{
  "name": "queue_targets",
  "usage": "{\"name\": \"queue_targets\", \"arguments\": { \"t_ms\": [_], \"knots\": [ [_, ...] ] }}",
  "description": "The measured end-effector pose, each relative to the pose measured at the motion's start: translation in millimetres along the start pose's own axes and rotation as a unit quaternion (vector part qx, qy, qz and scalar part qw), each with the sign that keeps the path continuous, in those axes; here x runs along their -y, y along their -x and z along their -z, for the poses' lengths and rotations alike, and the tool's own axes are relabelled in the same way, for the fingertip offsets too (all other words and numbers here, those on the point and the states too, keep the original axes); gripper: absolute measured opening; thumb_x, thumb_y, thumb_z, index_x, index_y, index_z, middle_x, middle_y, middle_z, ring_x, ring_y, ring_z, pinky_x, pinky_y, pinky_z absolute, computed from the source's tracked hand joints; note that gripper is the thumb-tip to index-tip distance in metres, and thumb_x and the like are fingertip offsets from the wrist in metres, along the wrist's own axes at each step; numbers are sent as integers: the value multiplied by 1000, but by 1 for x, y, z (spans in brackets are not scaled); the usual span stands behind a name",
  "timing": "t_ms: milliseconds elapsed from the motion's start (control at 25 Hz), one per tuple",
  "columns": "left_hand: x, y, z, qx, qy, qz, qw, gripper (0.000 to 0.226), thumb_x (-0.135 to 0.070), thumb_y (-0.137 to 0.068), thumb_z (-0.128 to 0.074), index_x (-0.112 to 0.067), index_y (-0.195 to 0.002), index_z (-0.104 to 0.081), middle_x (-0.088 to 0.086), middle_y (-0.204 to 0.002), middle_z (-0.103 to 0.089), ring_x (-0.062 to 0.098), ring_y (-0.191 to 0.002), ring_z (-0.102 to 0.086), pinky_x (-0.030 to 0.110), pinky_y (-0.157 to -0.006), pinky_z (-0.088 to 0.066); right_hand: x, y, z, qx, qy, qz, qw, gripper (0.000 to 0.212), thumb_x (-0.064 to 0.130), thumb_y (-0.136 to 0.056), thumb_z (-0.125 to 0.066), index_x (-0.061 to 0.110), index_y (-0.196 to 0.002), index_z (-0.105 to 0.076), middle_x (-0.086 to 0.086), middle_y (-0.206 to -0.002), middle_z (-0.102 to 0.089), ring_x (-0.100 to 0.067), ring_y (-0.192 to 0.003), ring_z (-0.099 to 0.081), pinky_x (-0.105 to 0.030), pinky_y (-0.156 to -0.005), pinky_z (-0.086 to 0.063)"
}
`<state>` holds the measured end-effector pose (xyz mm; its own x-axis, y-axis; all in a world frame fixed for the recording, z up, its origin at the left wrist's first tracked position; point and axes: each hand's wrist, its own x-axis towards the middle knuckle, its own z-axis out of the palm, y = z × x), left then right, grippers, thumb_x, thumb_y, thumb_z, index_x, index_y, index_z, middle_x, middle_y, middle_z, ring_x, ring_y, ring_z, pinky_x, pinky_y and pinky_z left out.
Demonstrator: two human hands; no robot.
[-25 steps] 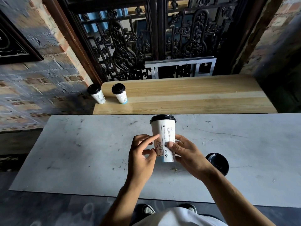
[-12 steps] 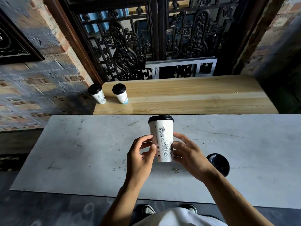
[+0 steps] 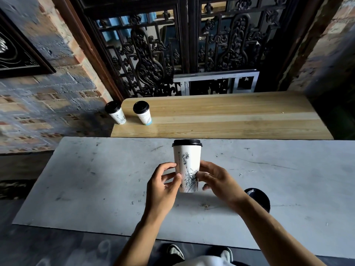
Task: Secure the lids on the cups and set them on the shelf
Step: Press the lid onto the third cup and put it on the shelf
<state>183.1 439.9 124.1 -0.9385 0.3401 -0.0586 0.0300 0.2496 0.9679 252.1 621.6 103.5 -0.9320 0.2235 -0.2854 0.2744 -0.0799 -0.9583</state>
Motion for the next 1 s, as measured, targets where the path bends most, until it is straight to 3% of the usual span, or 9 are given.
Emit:
{"name": "queue_targets", "arguments": {
  "t_ms": [120, 280, 360, 480, 600, 640, 760, 920, 1000],
  "knots": [
    [-2, -24, -9, 4, -14, 18, 1000, 33, 0, -92, -69, -29, -104, -60, -11, -113, -69, 14, -100, -75, 9, -71, -52, 11, -19, 10, 18, 13, -7, 1000, 56, 30, -84, -68, 18, -138, -58, -4, -122, -73, -18, -102, -74, -29, -71, -60],
    [-5, -76, -25, 7, -38, 27, 999, 43, 2, -91, -69, -21, -125, -56, 0, -116, -69, 3, -98, -71, 14, -84, -53, 26, -68, 26, -2, 68, -23, 997, 65, 12, -82, -83, 18, -137, -49, -5, -103, -73, -26, -91, -72, -41, -75, -63],
    [-4, -113, -27, 13, -31, 56, 998, 46, 0, -90, -71, -15, -130, -54, 0, -115, -70, 8, -99, -71, 21, -85, -54, 33, -108, 34, -11, 105, -25, 994, 67, 6, -79, -84, 15, -136, -48, -8, -106, -72, -32, -97, -73, -46, -77, -65],
    [6, -174, -31, 58, -38, 65, 995, 48, 6, -83, -74, -10, -127, -60, 2, -119, -72, 12, -100, -71, 19, -80, -57, 34, -176, 46, -15, 174, -15, 985, 76, 8, -72, -88, 10, -138, -51, -13, -120, -72, -26, -110, -70, -52, -82, -64],
    [36, -251, -43, 98, -53, 95, 989, 59, 18, -74, -74, -13, -123, -61, 1, -106, -72, 12, -94, -69, 12, -75, -57, 16, -258, 53, -23, 246, -15, 969, 62, 14, -69, -88, 11, -124, -61, -9, -121, -73, -24, -106, -72, -49, -90, -62],
    [53, -278, -49, 97, -59, 100, 989, 63, 16, -70, -77, -16, -122, -60, 2, -106, -72, 14, -96, -69, 16, -81, -59, 6, -285, 54, -27, 265, -11, 964, 60, 13, -70, -88, 11, -124, -61, -9, -122, -73, -25, -103, -73, -47, -90, -61],
    [102, -352, -68, 80, -81, 65, 991, 68, -7, -59, -85, -25, -118, -58, 0, -108, -71, 21, -102, -71, 43, -96, -60, -23, -360, 61, -56, 328, 35, 942, 70, 16, -73, -86, 9, -136, -56, -7, -131, -71, -24, -103, -75, -36, -85, -61],
    [155, -421, -89, 88, -93, 19, 992, 67, -22, -54, -83, -27, -116, -59, -2, -105, -75, 18, -99, -74, 45, -93, -61, -58, -419, 72, -101, 322, 80, 938, 65, 13, -79, -81, 8, -137, -52, -6, -134, -70, -20, -113, -72, -34, -86, -62],
    [180, -442, -95, 85, -92, -12, 992, 65, -19, -54, -85, -26, -115, -62, 3, -106, -77, 19, -100, -75, 47, -92, -62, -75, -439, 74, -106, 327, 93, 935, 64, 12, -80, -81, 7, -137, -52, -7, -133, -71, -16, -111, -71, -22, -83, -61]
  ]
}}
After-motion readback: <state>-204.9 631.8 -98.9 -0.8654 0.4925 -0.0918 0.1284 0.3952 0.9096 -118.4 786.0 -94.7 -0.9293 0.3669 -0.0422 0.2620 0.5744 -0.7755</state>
